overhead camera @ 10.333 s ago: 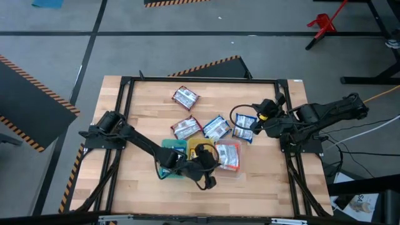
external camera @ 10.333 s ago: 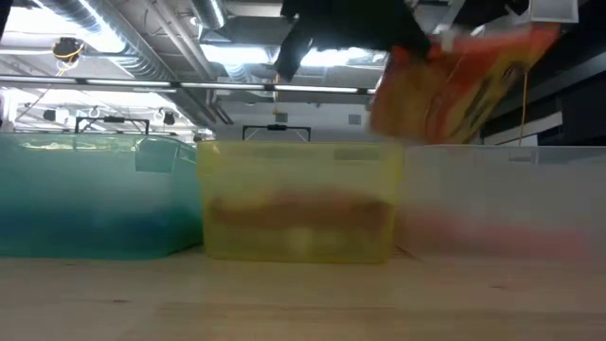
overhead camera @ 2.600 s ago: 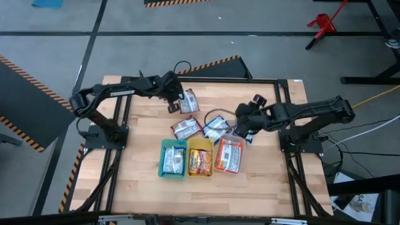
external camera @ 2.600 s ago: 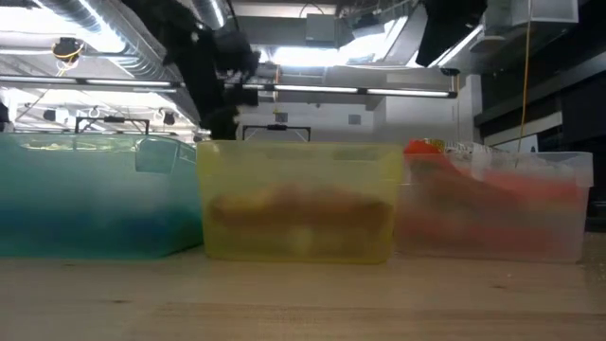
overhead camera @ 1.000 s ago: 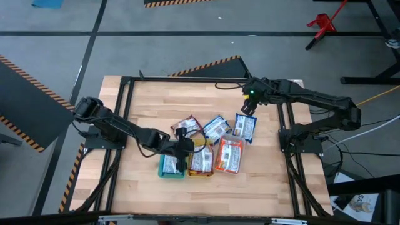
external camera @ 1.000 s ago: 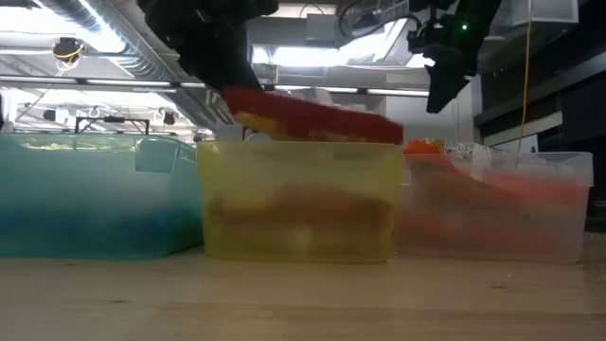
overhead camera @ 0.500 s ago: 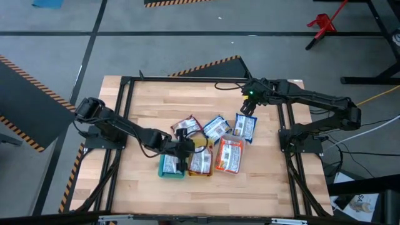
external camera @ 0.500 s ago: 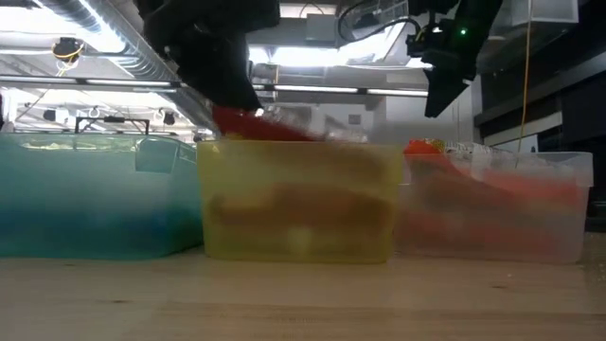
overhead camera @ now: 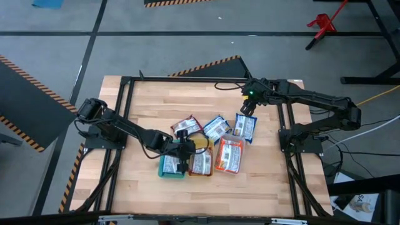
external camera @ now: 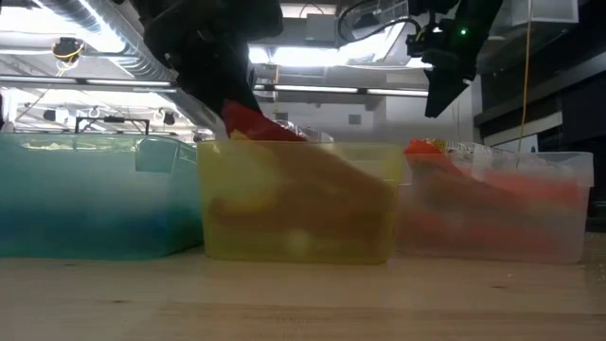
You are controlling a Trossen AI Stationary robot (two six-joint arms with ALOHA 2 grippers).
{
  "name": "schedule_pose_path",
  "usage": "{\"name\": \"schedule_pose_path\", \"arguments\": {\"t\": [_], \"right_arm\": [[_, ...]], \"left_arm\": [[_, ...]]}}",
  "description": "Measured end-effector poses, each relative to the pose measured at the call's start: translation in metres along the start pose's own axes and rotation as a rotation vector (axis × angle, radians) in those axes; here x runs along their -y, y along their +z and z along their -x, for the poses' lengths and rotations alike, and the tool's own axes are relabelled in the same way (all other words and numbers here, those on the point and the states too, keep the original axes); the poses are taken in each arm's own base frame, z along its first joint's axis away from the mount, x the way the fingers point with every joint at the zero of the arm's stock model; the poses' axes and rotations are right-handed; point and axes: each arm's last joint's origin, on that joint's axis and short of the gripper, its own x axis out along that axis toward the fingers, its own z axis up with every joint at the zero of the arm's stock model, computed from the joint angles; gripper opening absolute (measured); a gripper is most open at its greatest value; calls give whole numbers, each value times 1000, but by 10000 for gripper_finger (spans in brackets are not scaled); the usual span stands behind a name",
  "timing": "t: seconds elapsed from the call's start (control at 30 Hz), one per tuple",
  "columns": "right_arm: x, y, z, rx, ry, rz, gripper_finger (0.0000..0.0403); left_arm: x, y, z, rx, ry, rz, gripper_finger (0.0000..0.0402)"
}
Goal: Sort Maruchan noodles
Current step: Put the top red noodle pack into the yellow bin, then put the red noodle pack into the yellow bin
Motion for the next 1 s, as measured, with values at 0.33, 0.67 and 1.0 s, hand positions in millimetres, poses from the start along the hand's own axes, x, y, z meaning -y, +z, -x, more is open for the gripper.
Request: {"name": "schedule_pose_path", "arguments": {"t": [0.33, 0.67, 1.0], "right_arm": [[-1, 0, 0, -3, 27, 1, 209], [-1, 0, 0, -2, 27, 1, 209], [-1, 1, 0, 3, 43, -1, 209]], "left_arm": [[-2, -3, 8, -79, -58, -21, 113], [-14, 14, 23, -107, 28, -92, 147], [-59, 31, 62, -141, 195, -156, 149]]}}
